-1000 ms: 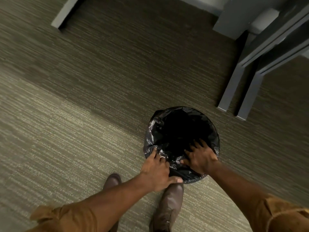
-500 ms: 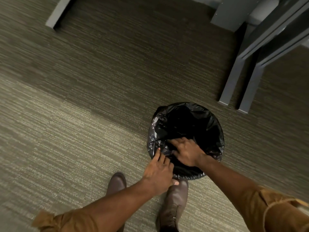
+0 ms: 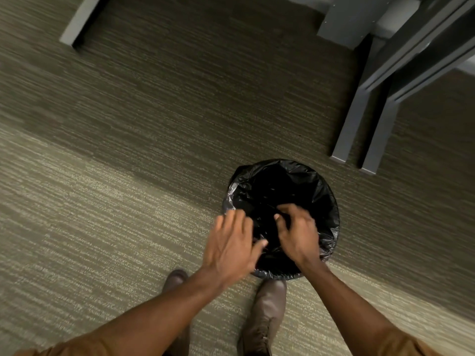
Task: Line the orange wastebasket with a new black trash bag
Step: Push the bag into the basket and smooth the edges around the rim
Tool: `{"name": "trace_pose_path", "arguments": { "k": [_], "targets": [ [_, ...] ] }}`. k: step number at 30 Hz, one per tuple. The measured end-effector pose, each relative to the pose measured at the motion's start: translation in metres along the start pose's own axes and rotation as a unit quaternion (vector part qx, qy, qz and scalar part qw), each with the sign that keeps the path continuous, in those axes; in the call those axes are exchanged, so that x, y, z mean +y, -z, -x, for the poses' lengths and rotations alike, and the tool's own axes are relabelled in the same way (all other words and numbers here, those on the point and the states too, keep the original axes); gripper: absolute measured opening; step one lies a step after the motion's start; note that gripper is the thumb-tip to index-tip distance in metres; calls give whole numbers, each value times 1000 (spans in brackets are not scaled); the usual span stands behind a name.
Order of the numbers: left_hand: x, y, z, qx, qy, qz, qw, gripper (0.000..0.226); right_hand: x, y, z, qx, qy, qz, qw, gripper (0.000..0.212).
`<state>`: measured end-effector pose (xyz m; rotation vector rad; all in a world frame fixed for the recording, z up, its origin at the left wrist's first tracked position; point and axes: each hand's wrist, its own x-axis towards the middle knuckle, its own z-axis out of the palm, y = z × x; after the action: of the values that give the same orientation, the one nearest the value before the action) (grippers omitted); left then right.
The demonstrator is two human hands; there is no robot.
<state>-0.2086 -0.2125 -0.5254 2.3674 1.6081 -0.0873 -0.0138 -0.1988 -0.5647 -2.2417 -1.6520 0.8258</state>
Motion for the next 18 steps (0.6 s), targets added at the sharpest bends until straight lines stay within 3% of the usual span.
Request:
{"name": "trace_pose_path", "arguments": {
  "k": [2, 5, 9, 11, 15, 18],
  "targets": [
    [-8, 3, -18, 7, 85, 21, 996, 51, 1, 16, 7, 88, -34, 6, 996, 33],
    [-23, 3, -44, -18, 140, 56, 988, 64, 15, 26, 24, 155, -118, 27, 980, 58],
    [-34, 5, -63, -61, 192, 190, 961, 66, 34, 22, 49, 179, -170, -1, 969, 76],
    [-36, 4, -69, -94, 229, 248, 937, 65, 43, 17, 57, 172, -200, -73, 962, 80],
    [-52, -8, -86, -152, 312, 376, 859, 54, 50, 7, 62, 149, -282, -290, 902, 72],
    [-56, 0, -90, -206, 335, 439, 808, 56, 63, 5, 58, 116, -319, -436, 833, 46]
  ]
}}
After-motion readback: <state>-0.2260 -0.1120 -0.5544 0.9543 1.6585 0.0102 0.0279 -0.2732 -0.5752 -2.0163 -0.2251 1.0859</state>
